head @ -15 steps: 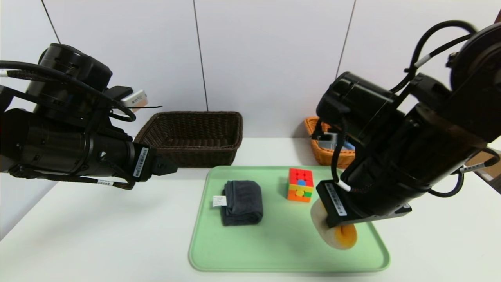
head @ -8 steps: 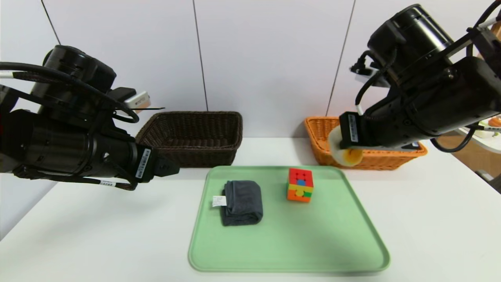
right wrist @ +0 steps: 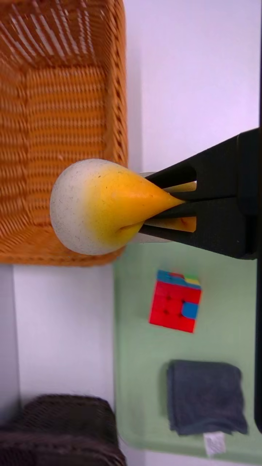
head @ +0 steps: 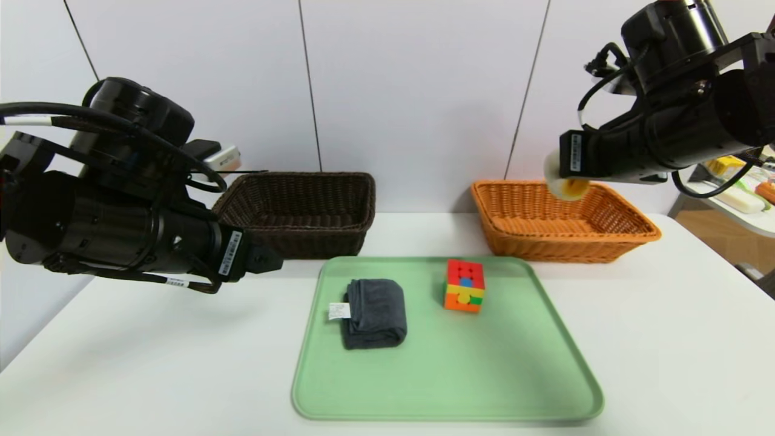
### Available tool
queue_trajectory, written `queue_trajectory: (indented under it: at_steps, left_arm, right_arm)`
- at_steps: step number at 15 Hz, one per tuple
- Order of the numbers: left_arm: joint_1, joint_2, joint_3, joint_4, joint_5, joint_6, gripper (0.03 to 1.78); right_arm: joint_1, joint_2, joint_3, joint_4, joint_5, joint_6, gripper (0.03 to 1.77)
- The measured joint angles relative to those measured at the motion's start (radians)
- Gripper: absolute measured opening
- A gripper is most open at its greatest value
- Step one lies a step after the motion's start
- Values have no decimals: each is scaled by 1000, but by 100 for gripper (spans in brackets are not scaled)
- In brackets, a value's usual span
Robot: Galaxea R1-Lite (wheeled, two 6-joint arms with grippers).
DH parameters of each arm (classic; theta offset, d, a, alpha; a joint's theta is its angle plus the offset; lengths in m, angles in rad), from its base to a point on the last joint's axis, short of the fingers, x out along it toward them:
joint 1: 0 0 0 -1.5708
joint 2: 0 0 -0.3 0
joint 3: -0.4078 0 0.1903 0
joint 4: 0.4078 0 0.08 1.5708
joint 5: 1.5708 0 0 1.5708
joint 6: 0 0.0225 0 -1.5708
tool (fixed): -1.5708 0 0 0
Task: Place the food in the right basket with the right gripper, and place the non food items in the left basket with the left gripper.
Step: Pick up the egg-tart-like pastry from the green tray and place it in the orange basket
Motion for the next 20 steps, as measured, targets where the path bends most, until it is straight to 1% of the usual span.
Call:
queue_trajectory:
  at_steps: [4,9,16,19,20]
  left_arm:
    - [-12,7,-1,-1,0,0,169]
    - [-19,7,-14,0,1,-1,169]
    - [-20,7,-24,0,0,-1,169]
    - [-20,7,-24,0,0,0,169]
    - [-20,8,-24,0,0,0,169]
  right_arm:
    - [-87,47,5,-123,1,-63,5]
    - [-149,148,53,-314,7,-82,5]
    - [-160,254,66,-335,5,-85,5]
    - [-163,273,62,-353,6,-88,54]
    - [-164,276,62,-355,6,-89,68]
